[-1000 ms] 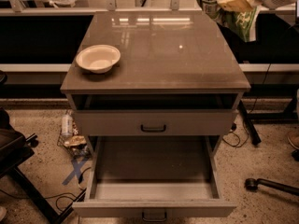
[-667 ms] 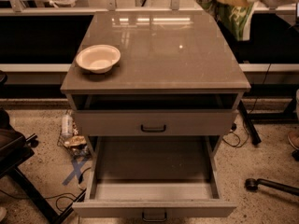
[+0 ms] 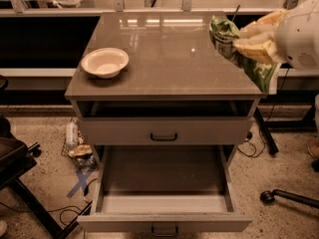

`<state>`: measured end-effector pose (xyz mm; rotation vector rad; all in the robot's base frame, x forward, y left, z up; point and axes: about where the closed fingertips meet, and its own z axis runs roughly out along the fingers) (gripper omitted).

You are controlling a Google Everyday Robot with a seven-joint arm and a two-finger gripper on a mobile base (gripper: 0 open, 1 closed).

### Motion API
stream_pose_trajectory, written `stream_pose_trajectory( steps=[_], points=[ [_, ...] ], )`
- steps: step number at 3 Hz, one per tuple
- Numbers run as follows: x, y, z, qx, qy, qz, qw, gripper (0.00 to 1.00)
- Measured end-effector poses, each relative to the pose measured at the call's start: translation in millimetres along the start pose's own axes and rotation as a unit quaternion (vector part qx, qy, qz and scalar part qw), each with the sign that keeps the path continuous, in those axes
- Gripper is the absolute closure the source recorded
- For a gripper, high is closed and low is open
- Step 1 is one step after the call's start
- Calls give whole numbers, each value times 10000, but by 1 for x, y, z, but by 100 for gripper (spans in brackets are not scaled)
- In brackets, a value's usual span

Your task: Place green jalapeno chip bag into middle drawer

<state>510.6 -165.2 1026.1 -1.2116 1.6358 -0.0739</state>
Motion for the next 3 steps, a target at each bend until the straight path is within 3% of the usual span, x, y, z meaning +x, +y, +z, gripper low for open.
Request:
stream_pose_trajectory(
  steps=[1,2,3],
  points=[
    [-2,0,1,4,-51,12,10000,100],
    [27,23,6,-65,-244,396,9989,100],
    [65,65,22,-145,-732,950,9927,100]
  ],
)
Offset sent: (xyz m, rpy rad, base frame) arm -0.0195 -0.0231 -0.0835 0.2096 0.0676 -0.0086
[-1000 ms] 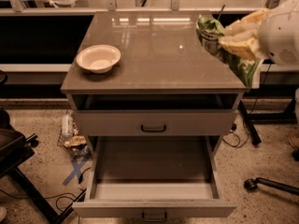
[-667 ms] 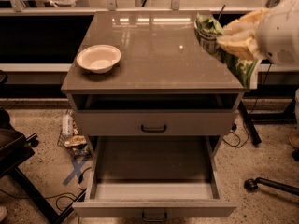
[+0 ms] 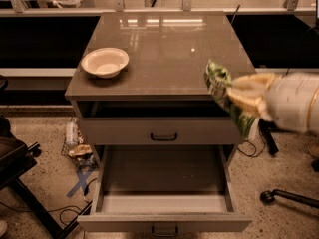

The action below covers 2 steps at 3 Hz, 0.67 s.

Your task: Place green jalapeno chip bag into middle drawer

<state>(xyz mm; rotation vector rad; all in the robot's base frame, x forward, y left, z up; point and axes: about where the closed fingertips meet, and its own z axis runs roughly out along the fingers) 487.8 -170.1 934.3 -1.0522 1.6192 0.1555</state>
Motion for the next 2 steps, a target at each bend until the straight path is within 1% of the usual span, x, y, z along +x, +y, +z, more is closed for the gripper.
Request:
stream_pose_trajectory(
  steps=[1,2],
  points=[
    [72,42,-6,71,-443,533,9976,100],
    [167,70,-16,265,-771,978,9919,100]
  ],
)
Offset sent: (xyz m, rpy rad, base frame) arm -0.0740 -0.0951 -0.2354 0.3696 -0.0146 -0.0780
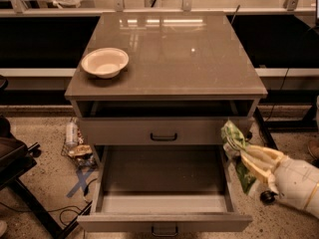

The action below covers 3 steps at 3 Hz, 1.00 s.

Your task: Place green jalapeno chip bag into middle drawer

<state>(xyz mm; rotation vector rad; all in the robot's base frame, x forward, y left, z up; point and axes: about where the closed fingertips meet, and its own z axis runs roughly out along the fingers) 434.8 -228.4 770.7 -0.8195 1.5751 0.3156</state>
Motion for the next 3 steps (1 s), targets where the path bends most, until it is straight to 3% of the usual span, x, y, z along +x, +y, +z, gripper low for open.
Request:
stream_pose_trajectory(
  steps=[1,2,3],
  points=[
    [48,0,4,-79,217,66,9997,100],
    [83,6,26,-352,597,5,9976,100],
    [114,21,54,-755,966,-36,9924,100]
  ],
)
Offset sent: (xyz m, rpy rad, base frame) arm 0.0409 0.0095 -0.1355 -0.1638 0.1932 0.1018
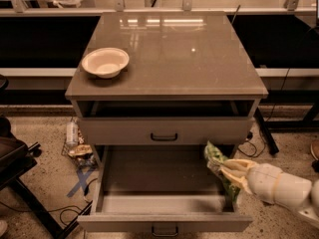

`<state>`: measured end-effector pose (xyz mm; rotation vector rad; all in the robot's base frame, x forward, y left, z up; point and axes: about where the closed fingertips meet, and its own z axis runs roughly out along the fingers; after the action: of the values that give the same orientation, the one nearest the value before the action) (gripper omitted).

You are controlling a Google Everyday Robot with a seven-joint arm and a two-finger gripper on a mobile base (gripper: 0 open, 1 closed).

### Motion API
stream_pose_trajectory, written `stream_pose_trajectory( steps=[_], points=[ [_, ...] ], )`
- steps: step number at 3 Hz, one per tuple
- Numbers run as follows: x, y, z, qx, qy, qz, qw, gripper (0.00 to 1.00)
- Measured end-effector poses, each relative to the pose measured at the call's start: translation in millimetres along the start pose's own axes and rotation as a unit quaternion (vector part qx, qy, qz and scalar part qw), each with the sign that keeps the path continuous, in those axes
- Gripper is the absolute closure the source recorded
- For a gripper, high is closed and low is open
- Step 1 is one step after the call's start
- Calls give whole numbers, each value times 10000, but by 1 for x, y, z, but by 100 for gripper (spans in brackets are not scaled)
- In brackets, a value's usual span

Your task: Place green jalapeno chip bag into middle drawer

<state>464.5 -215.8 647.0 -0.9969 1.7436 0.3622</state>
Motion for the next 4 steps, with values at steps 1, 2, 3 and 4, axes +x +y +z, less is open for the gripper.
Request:
stream_pose_trajectory(
  steps=[1,2,3,4],
  points=[
    [24,20,31,-428,242,59,9988,100],
    [41,39,59,-826,370,131,9958,100],
    [52,53,79,-1103,441,180,9928,100],
    [53,56,84,-1170,450,185,9919,90]
  ],
)
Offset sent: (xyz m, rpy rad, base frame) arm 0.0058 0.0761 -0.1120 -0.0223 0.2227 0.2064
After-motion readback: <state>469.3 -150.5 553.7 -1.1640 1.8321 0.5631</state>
